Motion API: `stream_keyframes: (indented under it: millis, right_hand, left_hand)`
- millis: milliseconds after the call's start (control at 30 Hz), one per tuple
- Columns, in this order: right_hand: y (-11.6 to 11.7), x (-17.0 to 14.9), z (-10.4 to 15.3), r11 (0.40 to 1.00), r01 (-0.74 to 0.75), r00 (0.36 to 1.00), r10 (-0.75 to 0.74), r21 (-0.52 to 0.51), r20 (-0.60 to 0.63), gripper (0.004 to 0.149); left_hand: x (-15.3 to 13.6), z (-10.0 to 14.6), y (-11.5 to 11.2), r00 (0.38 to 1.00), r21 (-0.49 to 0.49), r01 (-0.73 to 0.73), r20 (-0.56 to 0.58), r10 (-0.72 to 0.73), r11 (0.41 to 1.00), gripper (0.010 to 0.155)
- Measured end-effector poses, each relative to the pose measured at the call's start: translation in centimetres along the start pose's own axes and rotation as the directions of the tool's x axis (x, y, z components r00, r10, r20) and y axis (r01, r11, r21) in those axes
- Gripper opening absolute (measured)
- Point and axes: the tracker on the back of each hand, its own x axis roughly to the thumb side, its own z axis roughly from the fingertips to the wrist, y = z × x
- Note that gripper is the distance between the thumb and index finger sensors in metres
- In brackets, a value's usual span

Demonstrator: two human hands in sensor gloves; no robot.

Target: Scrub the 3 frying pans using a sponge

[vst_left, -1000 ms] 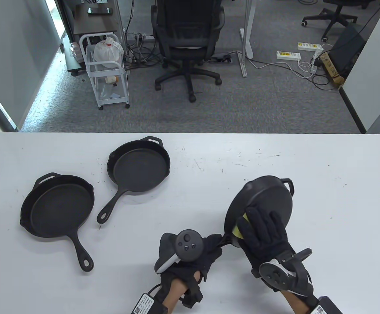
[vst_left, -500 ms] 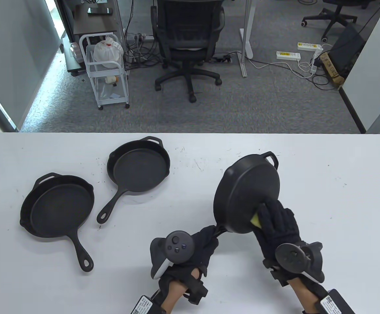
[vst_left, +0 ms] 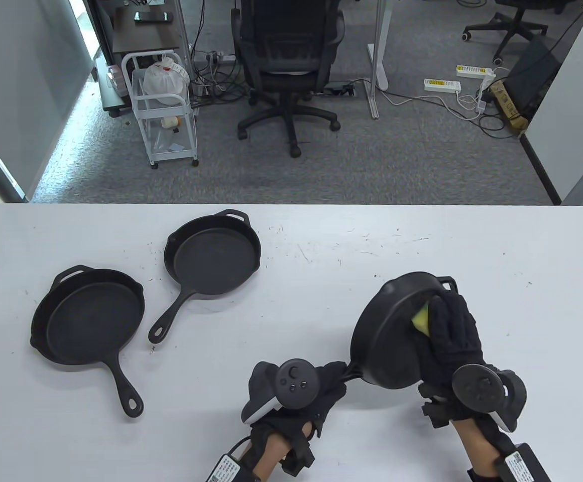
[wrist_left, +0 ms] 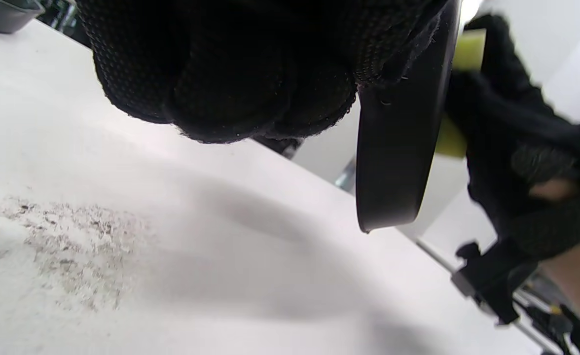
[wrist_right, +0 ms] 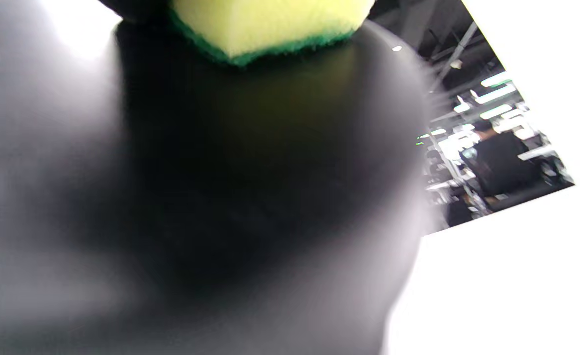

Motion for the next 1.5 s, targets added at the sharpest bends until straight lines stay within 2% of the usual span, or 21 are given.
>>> stream_keyframes:
  millis: [100, 233, 333, 400, 500, 633, 767, 900, 1000, 1133, 1233, 1367, 1500]
  right_hand:
    - [0.9, 0.1, 0.5, 0.998, -0.042, 0.998, 0.040, 0.049, 0.040, 0.069]
    - [2.4, 3.8, 1.6, 0.990, -0.126, 0.970, 0.110, 0.062, 0.217, 0.069]
    - [2.9, 6.6, 2.5, 0.981, -0.191, 0.923, 0.168, 0.033, 0.346, 0.069]
    - [2.2, 7.5, 2.6, 0.979, -0.202, 0.914, 0.182, 0.016, 0.363, 0.071]
    - [0.7, 7.3, 2.3, 0.991, -0.132, 0.937, 0.136, -0.034, 0.321, 0.070]
    - [-0.5, 4.4, 1.3, 0.998, -0.039, 0.980, 0.046, -0.040, 0.195, 0.071]
    - [-0.1, 1.0, 0.4, 0.999, 0.053, 0.997, -0.053, 0.014, 0.060, 0.072]
    - [1.0, -1.1, 0.0, 0.997, 0.054, 0.998, -0.052, 0.060, -0.036, 0.073]
    - [1.1, -1.5, -0.1, 0.998, -0.029, 0.997, 0.033, 0.057, -0.064, 0.072]
    - [1.6, -1.6, -0.2, 0.992, -0.022, 0.997, 0.031, 0.122, -0.069, 0.072]
    - [2.1, -1.4, -0.1, 0.985, -0.057, 0.996, 0.068, 0.165, -0.059, 0.071]
    - [2.4, -1.0, -0.2, 0.968, -0.032, 0.996, 0.051, 0.250, -0.071, 0.069]
    - [2.8, -0.5, -0.3, 0.939, -0.087, 0.991, 0.115, 0.332, -0.068, 0.068]
  left_hand:
    - [-0.9, 0.2, 0.4, 0.995, 0.079, -0.091, -0.032, 0.094, 0.993, 0.057]
    - [-1.6, 0.3, 0.4, 0.973, 0.126, -0.201, -0.091, 0.213, 0.971, 0.057]
    - [-1.5, 0.1, 0.1, 0.985, 0.079, -0.136, -0.095, 0.143, 0.988, 0.057]
    - [-1.0, -0.1, -0.2, 0.996, 0.034, -0.058, -0.068, 0.060, 0.998, 0.057]
    - [-0.1, -0.1, -0.5, 0.998, -0.013, 0.048, -0.028, -0.048, 0.999, 0.057]
    - [0.5, -0.1, -0.9, 0.999, -0.024, 0.038, 0.003, -0.038, 0.999, 0.057]
    - [0.4, -0.1, -0.7, 0.998, -0.013, 0.056, 0.001, -0.056, 0.998, 0.057]
    - [0.0, 0.0, -0.4, 0.999, 0.016, 0.037, -0.013, -0.037, 0.999, 0.057]
    - [-0.3, -0.1, -0.3, 0.999, 0.040, 0.034, -0.036, -0.032, 0.999, 0.057]
    - [-0.7, -0.1, -0.6, 0.994, 0.126, 0.043, -0.107, -0.030, 0.991, 0.057]
    - [-1.0, 0.0, -0.6, 0.979, 0.230, 0.160, -0.165, -0.123, 0.960, 0.058]
    - [-2.4, 0.0, -0.4, 0.958, 0.280, 0.172, -0.270, -0.094, 0.944, 0.061]
    - [-3.7, -0.1, -0.1, 0.936, 0.291, 0.186, -0.344, -0.079, 0.939, 0.063]
